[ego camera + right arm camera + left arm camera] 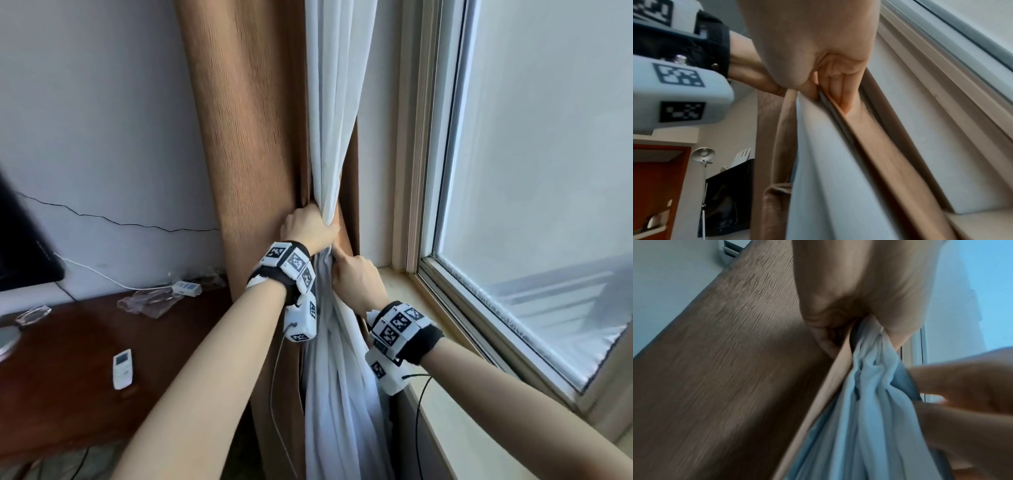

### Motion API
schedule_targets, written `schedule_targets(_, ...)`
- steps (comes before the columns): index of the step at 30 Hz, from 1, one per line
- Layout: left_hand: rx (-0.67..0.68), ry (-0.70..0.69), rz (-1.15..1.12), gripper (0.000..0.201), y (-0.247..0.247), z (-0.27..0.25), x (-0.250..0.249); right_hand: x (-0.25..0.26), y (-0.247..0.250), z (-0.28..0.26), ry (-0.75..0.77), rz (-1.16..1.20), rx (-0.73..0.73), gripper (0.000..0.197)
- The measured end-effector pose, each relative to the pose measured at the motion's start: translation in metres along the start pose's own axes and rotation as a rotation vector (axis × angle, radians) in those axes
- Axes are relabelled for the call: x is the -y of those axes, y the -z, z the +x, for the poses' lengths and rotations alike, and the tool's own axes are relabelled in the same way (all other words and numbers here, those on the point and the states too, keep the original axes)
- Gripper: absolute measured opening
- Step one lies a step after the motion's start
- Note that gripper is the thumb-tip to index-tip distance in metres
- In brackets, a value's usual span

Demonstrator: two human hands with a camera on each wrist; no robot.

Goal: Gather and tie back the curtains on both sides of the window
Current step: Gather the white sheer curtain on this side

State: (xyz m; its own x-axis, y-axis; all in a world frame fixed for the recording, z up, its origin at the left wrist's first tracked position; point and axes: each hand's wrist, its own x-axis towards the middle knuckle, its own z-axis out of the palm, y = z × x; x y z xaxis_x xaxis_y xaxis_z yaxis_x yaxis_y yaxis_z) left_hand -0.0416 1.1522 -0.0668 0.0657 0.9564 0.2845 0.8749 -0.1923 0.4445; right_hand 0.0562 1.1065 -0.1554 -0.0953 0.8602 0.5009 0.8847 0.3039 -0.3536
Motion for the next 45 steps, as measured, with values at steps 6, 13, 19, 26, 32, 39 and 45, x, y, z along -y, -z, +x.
schedule_targets(6, 0.000, -0.046, 0.046, 0.042, 0.003, 0.003, 0.003, -0.024, 0.015, 0.000, 0.064, 0.123, 0.229, 0.064)
schedule_targets(13, 0.032, -0.067, 0.013, 0.039, 0.002, 0.001, 0.001, 0.001, 0.011, -0.025, -0.051, 0.215, 0.115, 0.074)
schedule_targets(19, 0.045, -0.076, 0.001, 0.040, 0.003, 0.005, 0.008, 0.001, -0.009, -0.040, -0.136, 0.008, -0.089, 0.031)
schedule_targets(26, 0.045, -0.084, -0.013, 0.037, 0.003, 0.005, 0.010, -0.001, -0.064, -0.046, -0.329, 0.339, 0.344, 0.045)
schedule_targets(32, 0.039, -0.061, 0.005, 0.038, 0.002, 0.008, 0.011, 0.011, -0.076, -0.043, -0.531, 0.752, 0.130, 0.030)
schedule_targets(39, 0.032, -0.067, 0.021, 0.038, -0.001, 0.011, 0.011, 0.032, -0.061, -0.041, 0.119, 0.325, 0.181, 0.026)
schedule_targets(45, 0.041, -0.075, 0.005, 0.038, -0.003, 0.010, 0.008, 0.046, -0.058, -0.044, 0.188, 0.330, 0.213, 0.022)
